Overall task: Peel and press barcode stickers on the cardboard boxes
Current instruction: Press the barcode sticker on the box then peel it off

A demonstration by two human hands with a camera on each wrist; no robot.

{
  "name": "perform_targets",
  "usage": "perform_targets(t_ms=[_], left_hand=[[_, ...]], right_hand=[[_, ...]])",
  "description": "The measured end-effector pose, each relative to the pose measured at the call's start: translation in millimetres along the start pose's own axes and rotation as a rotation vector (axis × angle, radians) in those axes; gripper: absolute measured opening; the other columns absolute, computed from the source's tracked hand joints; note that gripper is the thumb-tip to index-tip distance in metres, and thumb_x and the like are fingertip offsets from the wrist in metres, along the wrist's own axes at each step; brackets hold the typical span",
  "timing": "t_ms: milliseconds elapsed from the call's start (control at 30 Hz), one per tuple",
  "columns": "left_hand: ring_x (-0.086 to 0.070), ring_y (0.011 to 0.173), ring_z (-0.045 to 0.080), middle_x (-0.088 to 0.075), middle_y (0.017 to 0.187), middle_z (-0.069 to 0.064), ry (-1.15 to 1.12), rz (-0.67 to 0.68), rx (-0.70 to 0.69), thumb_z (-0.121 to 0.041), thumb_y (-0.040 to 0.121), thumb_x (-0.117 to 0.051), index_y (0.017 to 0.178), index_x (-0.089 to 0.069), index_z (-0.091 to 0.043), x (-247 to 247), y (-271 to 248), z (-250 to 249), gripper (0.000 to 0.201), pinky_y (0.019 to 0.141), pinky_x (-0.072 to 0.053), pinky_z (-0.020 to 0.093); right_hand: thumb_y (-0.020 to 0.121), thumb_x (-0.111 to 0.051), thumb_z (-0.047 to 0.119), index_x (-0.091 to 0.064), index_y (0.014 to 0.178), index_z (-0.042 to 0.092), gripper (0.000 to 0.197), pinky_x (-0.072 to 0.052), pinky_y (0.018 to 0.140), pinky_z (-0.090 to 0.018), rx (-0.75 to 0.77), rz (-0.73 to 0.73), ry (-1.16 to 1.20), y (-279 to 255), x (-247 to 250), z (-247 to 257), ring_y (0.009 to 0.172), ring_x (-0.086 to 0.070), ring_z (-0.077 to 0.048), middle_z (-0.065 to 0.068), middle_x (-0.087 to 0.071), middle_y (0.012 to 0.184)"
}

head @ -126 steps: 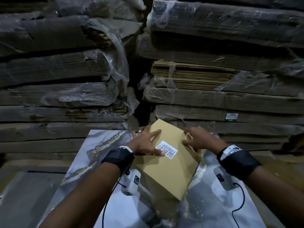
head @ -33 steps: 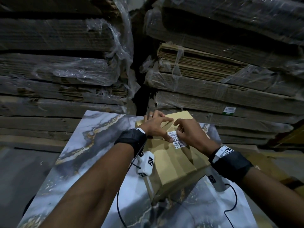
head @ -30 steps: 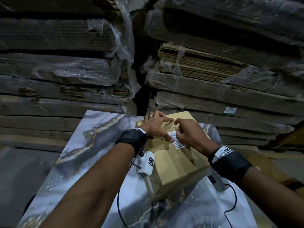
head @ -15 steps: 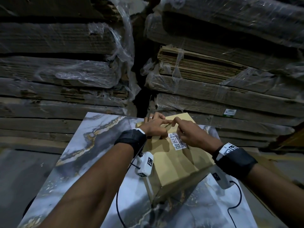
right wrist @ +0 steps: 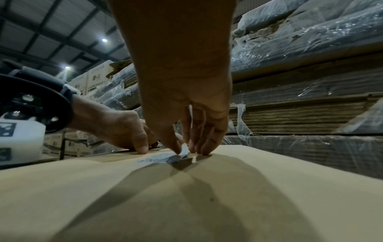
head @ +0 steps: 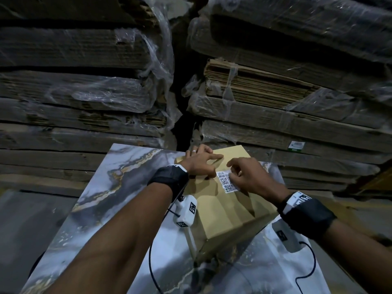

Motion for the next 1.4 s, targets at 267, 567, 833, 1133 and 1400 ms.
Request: perform_targets(t_ms=[267, 567, 833, 1133, 1400], left_hand=[[-0.028, 0.123, 0.019, -0.028, 0.131, -0.006, 0.028, 0.006, -0.008, -0.042, 0.05, -0.059, 0.145, -0.043, -0.055, -2, 2, 1, 0.097, 0.11, -0.021, 0.04], [-0.029, 0.125, 0.022, -0.029, 0.133, -0.005, 0.069, -0.011, -0.017, -0.043, 0.051, -0.054, 0.146, -0.042, -0.054, -3, 3, 0, 0.096, 0.099, -0.014, 0.031], [-0.028, 0.12, 0.019, -0.029, 0.131, -0.005, 0.072, -0.028, -0.037, -0.044, 0.053, -0.056, 0.147, -0.041, -0.053, -4, 6, 1, 0.096, 0.1, -0.015, 0.033], [-0.026, 0.12, 0.02, -0.029, 0.135, -0.003, 0.086, -0.028, -0.057, -0.053, 0.054, -0.055, 0.147, -0.042, -0.051, -2, 3, -1, 0.094, 0.114, -0.014, 0.041], [-0.027, 0.125, 0.023, -0.029, 0.135, -0.004, 0.091, -0.027, -0.057, -0.049, 0.053, -0.057, 0.147, -0.041, -0.053, -4, 6, 2, 0.096, 0.116, -0.014, 0.045]], right_hand=[[0.083, -0.062, 0.005, -0.059, 0.118, 0.018, 0.038, -0.048, 0.067, -0.036, -0.083, 0.037, 0.014, 10, 1, 3, 0.076, -0.066, -0.023, 0.001, -0.071, 0.073], [0.083, -0.066, 0.0, -0.053, 0.12, 0.012, 0.042, -0.058, 0.052, -0.035, -0.367, 0.249, 0.019, 37, 6, 6, 0.063, -0.066, -0.024, -0.009, -0.054, 0.1], [0.079, -0.069, -0.005, -0.059, 0.128, 0.006, 0.051, -0.065, 0.067, -0.04, -0.475, 0.229, 0.088, 33, 10, 6, 0.073, -0.073, -0.025, -0.018, -0.066, 0.111], [0.087, -0.07, 0.008, -0.058, 0.129, 0.008, 0.043, -0.064, 0.064, -0.04, -0.433, 0.199, 0.033, 13, 20, 11, 0.07, -0.076, -0.029, -0.018, -0.066, 0.108], [0.076, -0.083, 0.012, -0.059, 0.128, 0.006, 0.058, -0.056, 0.083, -0.043, -0.36, 0.184, -0.224, -7, 6, 10, 0.105, -0.062, -0.036, -0.02, -0.062, 0.121]])
Point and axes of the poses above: each hand's wrist, its own y-axis towards the middle knuckle, its own x-axis out of the back of the hand, z = x × y, the point moved 9 cm from there along y, towards the middle knuckle
